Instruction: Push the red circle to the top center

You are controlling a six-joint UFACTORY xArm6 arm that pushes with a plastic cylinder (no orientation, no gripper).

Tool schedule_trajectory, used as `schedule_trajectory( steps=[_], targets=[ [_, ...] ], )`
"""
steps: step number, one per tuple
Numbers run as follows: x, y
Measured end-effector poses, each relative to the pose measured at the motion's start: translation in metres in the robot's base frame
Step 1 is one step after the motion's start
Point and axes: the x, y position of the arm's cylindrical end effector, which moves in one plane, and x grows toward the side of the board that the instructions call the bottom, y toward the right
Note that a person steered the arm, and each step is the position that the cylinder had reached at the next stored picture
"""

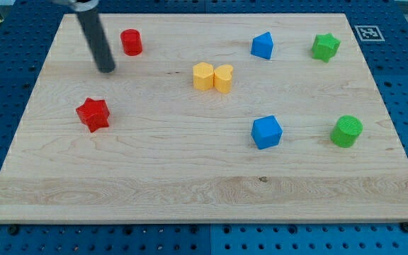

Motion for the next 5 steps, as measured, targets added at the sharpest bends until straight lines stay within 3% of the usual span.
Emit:
schedule_trajectory(
  steps=[1, 3, 4, 5],
  targets=[
    [-0.048, 0.039],
    [-0.024, -0.022],
    [-0.055, -0.025],
    [-0.088, 0.011]
  ],
)
